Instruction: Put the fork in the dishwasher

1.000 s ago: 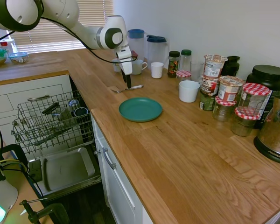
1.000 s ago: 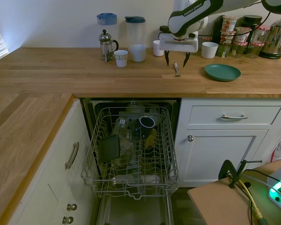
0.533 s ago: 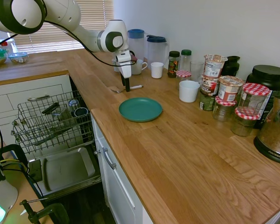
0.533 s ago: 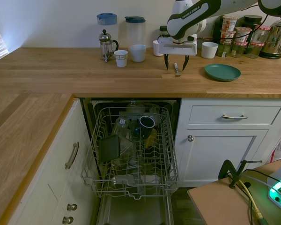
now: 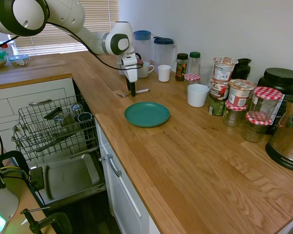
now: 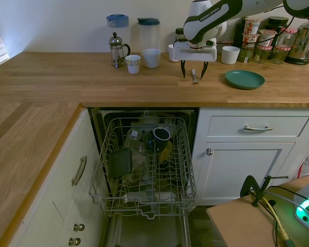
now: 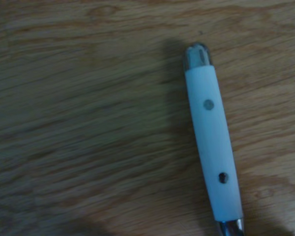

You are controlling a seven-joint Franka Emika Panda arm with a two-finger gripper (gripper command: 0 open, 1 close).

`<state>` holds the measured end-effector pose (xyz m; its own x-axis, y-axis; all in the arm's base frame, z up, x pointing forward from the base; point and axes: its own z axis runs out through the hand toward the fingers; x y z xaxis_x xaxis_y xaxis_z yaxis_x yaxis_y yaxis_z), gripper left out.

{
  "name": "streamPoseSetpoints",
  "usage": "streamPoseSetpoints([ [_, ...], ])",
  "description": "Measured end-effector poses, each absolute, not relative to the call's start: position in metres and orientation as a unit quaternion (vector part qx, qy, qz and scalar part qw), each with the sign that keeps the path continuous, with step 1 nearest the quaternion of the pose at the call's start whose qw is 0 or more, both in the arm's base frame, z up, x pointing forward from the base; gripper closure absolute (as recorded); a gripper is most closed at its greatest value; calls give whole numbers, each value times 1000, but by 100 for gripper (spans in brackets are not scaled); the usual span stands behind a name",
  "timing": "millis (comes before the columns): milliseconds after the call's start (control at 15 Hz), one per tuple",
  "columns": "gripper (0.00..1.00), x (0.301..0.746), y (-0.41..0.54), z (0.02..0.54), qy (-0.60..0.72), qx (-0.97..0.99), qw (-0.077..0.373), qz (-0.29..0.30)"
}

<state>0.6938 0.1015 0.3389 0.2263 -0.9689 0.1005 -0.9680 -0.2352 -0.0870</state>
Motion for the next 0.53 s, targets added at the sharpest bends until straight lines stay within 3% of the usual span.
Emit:
streamPoseSetpoints([
  [533, 100, 695, 100, 338, 617, -785, 14, -59],
])
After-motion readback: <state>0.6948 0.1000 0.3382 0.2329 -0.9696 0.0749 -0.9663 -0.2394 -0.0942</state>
